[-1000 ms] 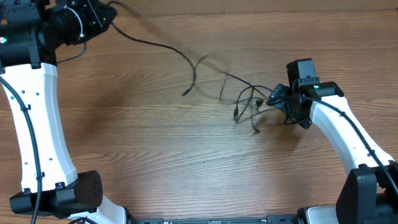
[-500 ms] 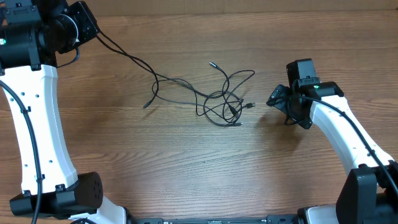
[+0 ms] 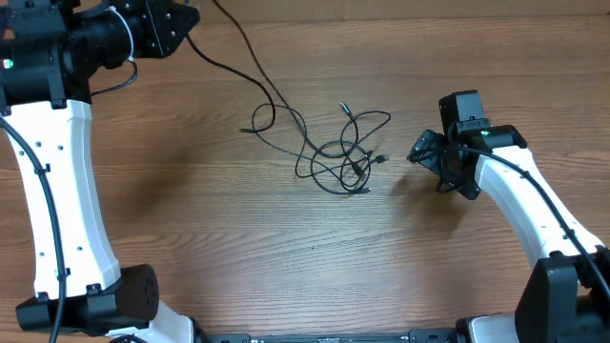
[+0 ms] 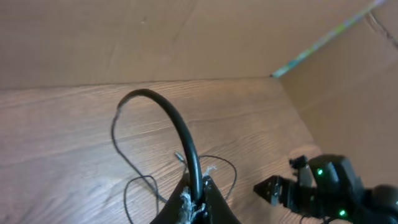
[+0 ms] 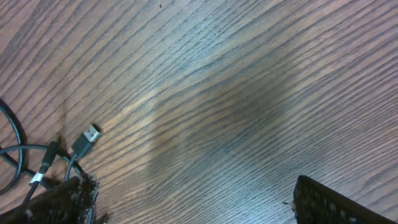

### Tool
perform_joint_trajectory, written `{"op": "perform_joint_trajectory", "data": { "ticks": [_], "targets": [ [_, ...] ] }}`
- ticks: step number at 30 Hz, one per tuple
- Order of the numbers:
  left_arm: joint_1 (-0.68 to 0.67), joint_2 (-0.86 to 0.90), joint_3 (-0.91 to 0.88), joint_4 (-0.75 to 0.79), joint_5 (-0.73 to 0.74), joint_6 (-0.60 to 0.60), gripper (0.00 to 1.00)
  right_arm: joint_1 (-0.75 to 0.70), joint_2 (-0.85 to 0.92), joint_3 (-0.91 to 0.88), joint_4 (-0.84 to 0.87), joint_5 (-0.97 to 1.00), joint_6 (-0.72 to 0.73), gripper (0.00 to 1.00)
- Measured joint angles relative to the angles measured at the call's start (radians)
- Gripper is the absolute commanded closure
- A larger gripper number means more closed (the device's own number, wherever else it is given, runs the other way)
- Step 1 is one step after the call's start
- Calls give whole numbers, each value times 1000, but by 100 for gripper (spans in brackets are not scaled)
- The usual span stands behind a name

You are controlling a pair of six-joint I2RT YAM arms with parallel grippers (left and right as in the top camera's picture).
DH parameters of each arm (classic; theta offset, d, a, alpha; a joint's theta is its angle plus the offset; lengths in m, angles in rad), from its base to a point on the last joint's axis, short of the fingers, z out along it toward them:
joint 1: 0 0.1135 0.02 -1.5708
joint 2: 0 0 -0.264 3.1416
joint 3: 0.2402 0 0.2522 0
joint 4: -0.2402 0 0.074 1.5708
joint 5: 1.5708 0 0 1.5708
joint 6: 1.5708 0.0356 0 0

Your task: Untangle cables

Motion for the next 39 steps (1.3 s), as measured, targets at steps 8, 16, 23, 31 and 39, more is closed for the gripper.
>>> {"op": "perform_joint_trajectory", "data": {
  "ticks": [8,16,23,31,39],
  "targets": [
    [-19,-2,0,-79,-227,21,50,0,0,0,-2,0,0,0],
    [-58,3,0,-149,-330,6,41,0,0,0,-5,0,0,0],
    [-183,64,-8,-203,-356,-9,28,0,1,0,-16,0,-1,0],
    [-341,193,-23,-247,-393,-9,24,0,1,0,-42,0,-3,0],
    [-503,356,-23,-293,-381,-18,24,0,1,0,-77,-1,-4,0]
  ]
}}
